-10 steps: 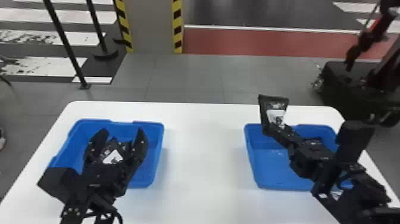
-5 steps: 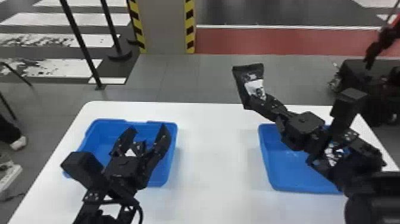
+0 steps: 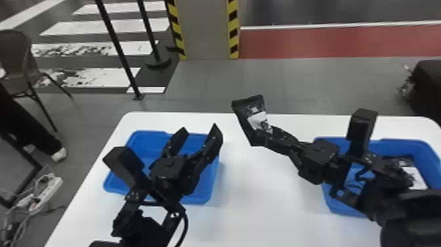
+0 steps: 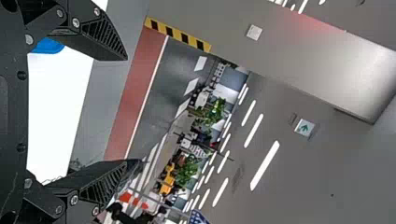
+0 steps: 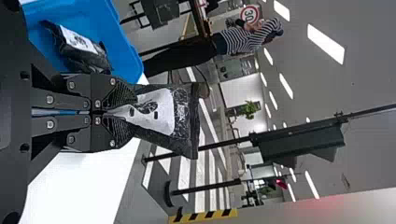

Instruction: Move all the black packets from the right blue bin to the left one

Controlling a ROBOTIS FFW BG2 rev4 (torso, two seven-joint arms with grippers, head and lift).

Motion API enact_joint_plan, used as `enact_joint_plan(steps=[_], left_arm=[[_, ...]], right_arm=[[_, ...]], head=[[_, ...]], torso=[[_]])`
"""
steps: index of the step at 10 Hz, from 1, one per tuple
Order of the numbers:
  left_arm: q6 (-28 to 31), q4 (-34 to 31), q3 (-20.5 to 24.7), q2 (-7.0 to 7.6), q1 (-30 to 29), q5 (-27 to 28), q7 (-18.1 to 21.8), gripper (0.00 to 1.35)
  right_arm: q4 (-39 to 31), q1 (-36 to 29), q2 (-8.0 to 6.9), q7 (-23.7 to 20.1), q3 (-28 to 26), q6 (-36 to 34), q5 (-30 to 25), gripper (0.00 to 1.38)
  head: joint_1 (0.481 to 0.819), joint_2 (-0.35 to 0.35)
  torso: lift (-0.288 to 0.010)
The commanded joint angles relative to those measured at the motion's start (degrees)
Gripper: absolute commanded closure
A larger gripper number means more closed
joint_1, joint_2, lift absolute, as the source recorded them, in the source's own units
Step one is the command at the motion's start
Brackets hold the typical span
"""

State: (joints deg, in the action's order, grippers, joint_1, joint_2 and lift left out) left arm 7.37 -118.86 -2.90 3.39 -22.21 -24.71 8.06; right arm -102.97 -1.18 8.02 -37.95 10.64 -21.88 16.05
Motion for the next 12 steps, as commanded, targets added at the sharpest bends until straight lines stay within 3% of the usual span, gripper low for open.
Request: enact_joint_plan(steps=[1, 5, 8, 9, 10, 12], left_arm=[[2.75, -0.04, -0.09, -0.14, 0.7, -0.08, 0.2, 0.25], [5.85, -0.04, -0.09, -0.22, 1.26, -1.04, 1.34, 0.25], [4.58, -0.04, -0.09, -0.57, 1.69, -1.13, 1.43, 0.29], [4.58, -0.32, -0.18, -0.31, 1.97, -0.25, 1.52, 0.83], [5.57, -1.02, -0.18, -0.22, 1.83, -0.08, 1.34, 1.24], [7.53, -2.15, -0.09, -0.14, 1.69, 1.15, 1.34, 1.22]], right_arm=[[0.52, 0.76, 0.33, 0.07, 2.64, -0.2, 1.26, 1.14], [3.06, 3.01, 0.77, 0.07, 8.96, -0.2, 4.6, 1.14], [4.46, 3.71, 1.03, 0.07, 11.69, -0.2, 6.18, 1.14], [4.6, 3.71, 1.12, 0.07, 11.78, -0.2, 6.27, 1.14], [4.6, 3.85, 1.12, 0.07, 11.78, -0.2, 6.54, 1.14], [5.31, 4.56, 1.03, 0.07, 11.6, 0.65, 6.71, 1.14]], head=[[0.695, 0.158], [0.695, 0.204], [0.695, 0.236], [0.695, 0.247], [0.695, 0.252], [0.695, 0.252]], torso=[[-0.11], [-0.11], [-0.11], [-0.11], [-0.11], [-0.11]])
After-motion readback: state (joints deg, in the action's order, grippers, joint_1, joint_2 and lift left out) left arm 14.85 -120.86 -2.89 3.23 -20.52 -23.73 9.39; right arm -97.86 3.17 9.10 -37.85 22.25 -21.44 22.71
